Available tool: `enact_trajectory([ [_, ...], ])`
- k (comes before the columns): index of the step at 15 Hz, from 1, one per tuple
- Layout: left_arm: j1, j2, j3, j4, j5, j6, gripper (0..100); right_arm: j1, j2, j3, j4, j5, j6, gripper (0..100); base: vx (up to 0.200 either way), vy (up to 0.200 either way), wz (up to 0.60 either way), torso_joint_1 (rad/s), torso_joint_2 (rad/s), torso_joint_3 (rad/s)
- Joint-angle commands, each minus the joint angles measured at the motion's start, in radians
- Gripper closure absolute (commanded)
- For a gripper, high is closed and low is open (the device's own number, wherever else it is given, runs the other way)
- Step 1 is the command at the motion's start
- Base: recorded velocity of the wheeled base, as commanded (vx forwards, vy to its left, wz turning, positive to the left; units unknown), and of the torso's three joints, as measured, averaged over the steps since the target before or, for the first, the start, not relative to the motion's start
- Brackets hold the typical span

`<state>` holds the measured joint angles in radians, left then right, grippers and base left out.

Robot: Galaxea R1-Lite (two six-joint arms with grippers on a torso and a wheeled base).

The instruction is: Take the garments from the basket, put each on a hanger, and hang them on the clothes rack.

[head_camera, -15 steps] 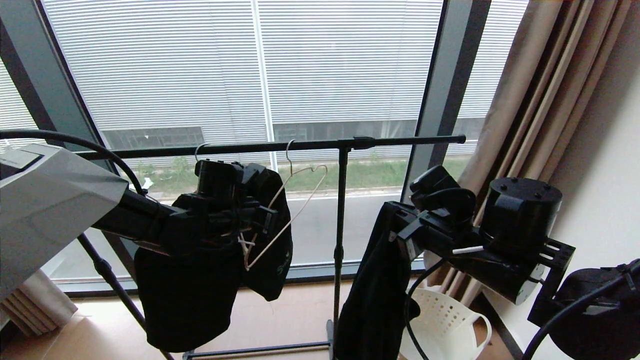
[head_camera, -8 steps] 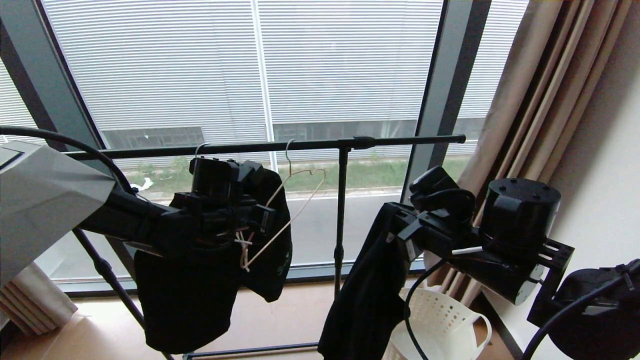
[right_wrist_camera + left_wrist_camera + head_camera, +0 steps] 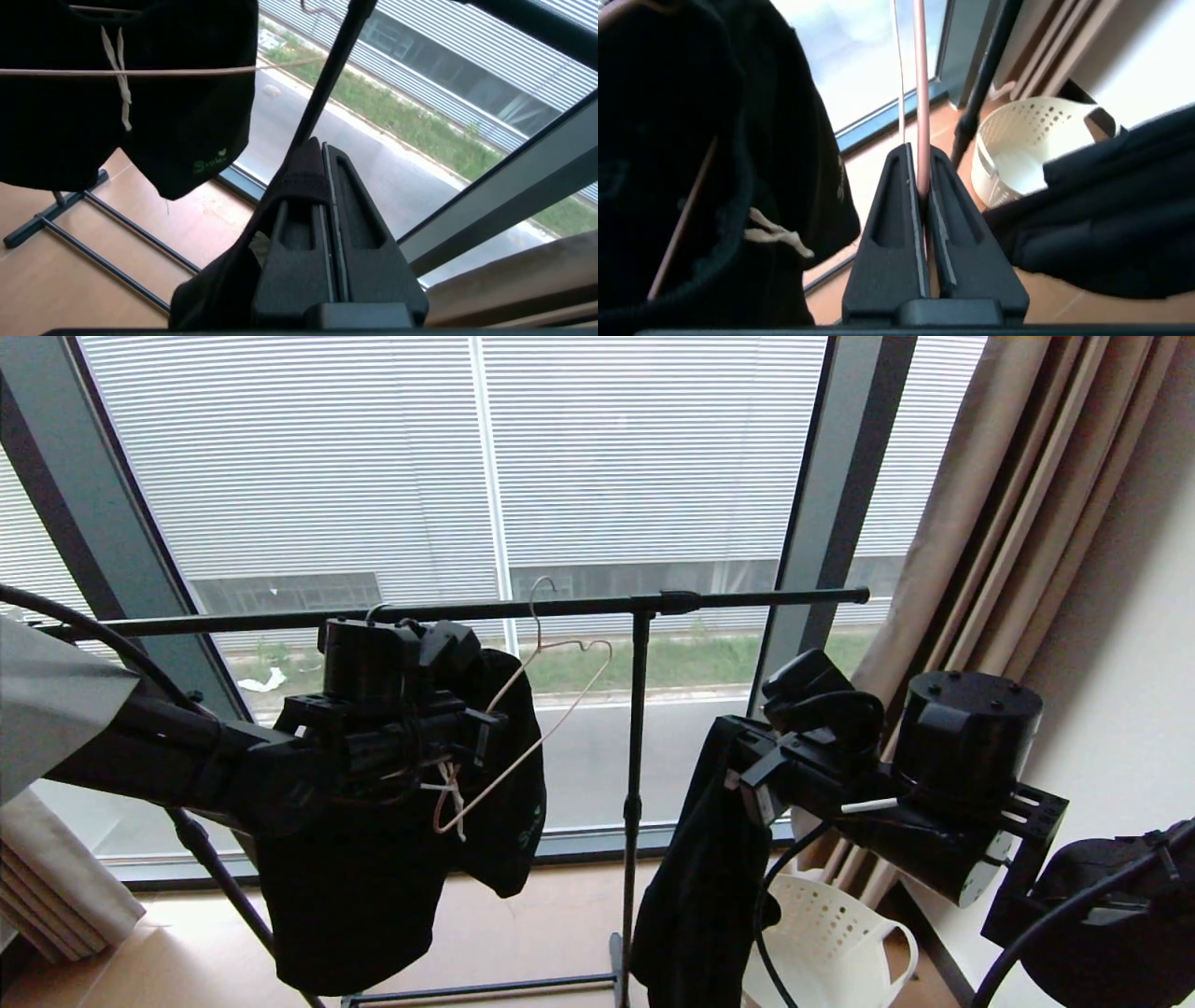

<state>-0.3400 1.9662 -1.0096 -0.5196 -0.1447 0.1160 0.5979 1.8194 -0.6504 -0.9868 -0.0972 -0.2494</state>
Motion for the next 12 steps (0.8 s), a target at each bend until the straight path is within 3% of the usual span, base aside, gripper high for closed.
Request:
enact_trajectory([
  [1,-0.001,-0.035,0.037,0.000,0.000,0.005,100,0.000,0.005,0.000,-0.001,0.001,-0.001,100,0.000,0.000,0.00,0.000,0.00,0.000],
  [4,0.004,-0.118,0.138,-0.016,-0.003,0.008,100,-0.001,0.008,-0.002,-0.001,0.001,-0.001,100,0.000,0.000,0.00,0.000,0.00,0.000],
  [7,0.006,-0.216,0.282,-0.102,-0.003,0.013,100,-0.001,0.012,-0.011,0.002,-0.002,-0.002,100,0.000,0.000,0.00,0.000,0.00,0.000],
  [12,0.009,-0.375,0.502,-0.188,-0.016,0.024,100,0.000,0.066,-0.087,0.008,-0.096,-0.044,100,0.000,0.000,0.00,0.000,0.00,0.000],
])
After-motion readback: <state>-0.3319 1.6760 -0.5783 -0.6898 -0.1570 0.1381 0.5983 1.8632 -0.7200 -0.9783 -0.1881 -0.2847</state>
